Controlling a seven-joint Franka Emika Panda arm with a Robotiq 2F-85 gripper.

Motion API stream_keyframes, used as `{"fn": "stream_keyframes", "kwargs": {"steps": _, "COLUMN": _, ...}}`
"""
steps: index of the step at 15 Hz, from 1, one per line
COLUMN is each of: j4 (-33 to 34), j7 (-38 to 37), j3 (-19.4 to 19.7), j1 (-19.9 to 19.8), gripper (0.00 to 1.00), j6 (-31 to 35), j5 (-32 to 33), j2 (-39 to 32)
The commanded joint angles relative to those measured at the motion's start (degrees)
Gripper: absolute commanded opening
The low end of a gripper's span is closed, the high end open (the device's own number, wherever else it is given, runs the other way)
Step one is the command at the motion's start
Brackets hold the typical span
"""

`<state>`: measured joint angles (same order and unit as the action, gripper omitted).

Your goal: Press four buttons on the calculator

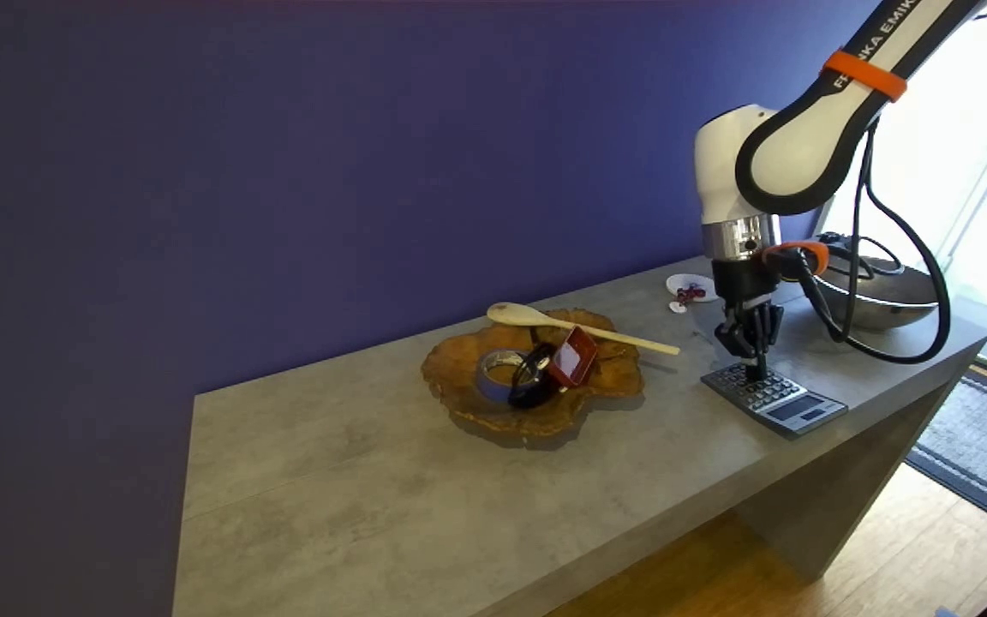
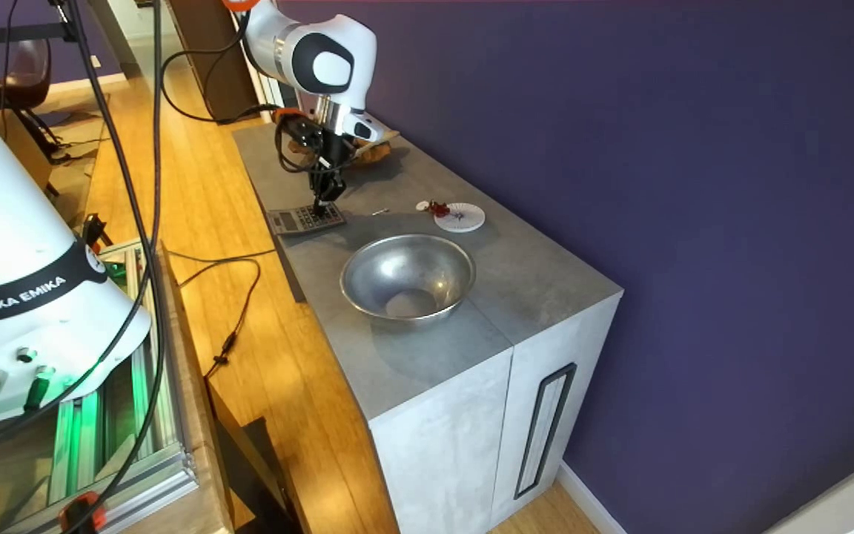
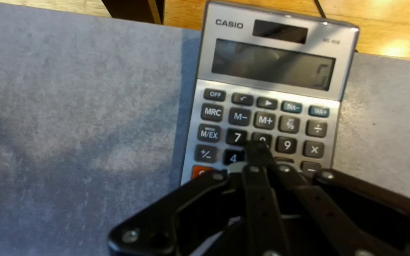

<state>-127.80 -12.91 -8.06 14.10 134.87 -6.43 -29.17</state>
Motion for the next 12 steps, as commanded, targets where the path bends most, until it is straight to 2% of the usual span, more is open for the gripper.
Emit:
{"fn": "stream_keyframes", "kwargs": {"steps": 1, "j4": 0.83, "j7": -0.79, "j3": 0.14, "j1": 0.47, "gripper": 0.0, "j6": 0.11, "j5": 0.6, "j2": -1.06}}
{"fn": "stream_keyframes", "kwargs": {"steps": 12, "j4": 0.53, "j7": -3.59, "j3": 0.56, "j1": 0.83, "gripper": 0.0, "j6": 2.63, "j5": 0.19, "j2": -2.55}}
